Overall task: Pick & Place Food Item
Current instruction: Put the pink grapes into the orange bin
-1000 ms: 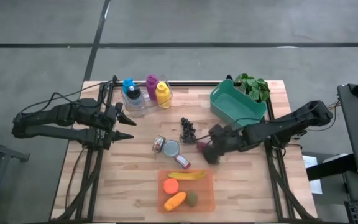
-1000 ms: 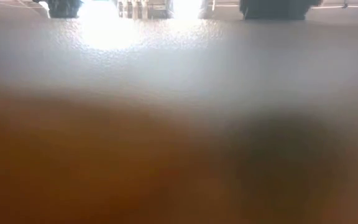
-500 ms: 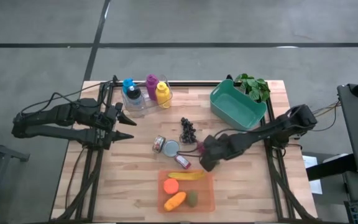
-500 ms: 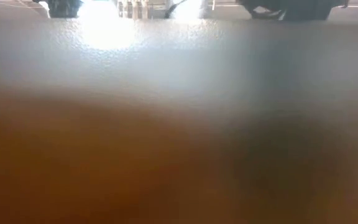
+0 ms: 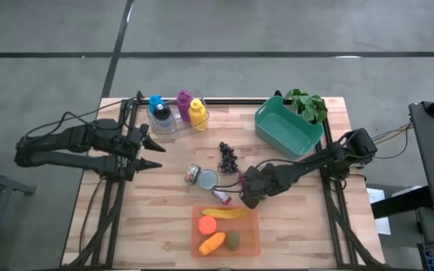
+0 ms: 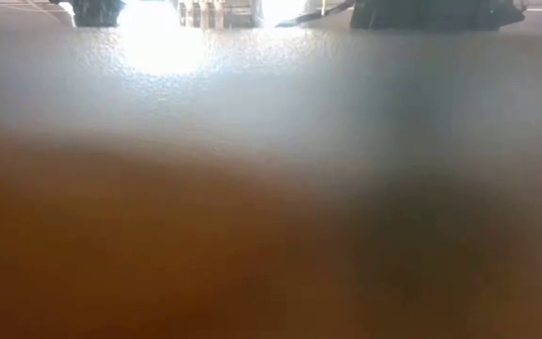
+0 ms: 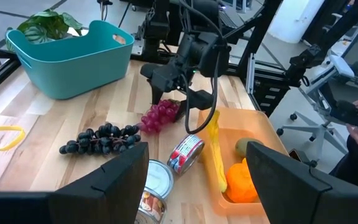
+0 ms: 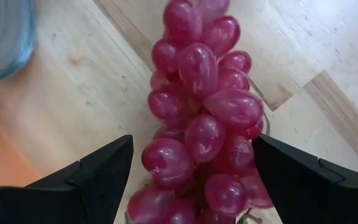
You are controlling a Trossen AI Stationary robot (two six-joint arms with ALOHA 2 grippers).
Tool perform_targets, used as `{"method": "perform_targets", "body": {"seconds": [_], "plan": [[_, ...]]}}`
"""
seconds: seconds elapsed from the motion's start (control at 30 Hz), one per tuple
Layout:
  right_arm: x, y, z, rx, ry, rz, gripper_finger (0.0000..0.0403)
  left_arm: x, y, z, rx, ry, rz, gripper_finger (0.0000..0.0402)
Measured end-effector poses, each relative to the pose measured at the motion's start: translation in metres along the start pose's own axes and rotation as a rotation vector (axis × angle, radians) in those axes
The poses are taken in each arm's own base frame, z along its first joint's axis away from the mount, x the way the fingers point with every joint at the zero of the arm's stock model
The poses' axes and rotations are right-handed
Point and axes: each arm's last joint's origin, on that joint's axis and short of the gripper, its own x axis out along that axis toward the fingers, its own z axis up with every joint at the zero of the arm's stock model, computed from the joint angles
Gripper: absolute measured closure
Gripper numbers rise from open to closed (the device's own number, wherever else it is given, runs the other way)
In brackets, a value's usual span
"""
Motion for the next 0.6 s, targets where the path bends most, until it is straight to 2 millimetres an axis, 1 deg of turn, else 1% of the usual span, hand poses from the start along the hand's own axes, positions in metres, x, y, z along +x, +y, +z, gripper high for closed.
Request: {"method": "perform_targets", "body": {"seconds": [0.6], "plan": [[-0.0002,0.001,0.0021,-0.004,-0.015,0.017,0.0078,0.0,0.0,0.0,0.0,0.0,0.0,0.0126]]}}
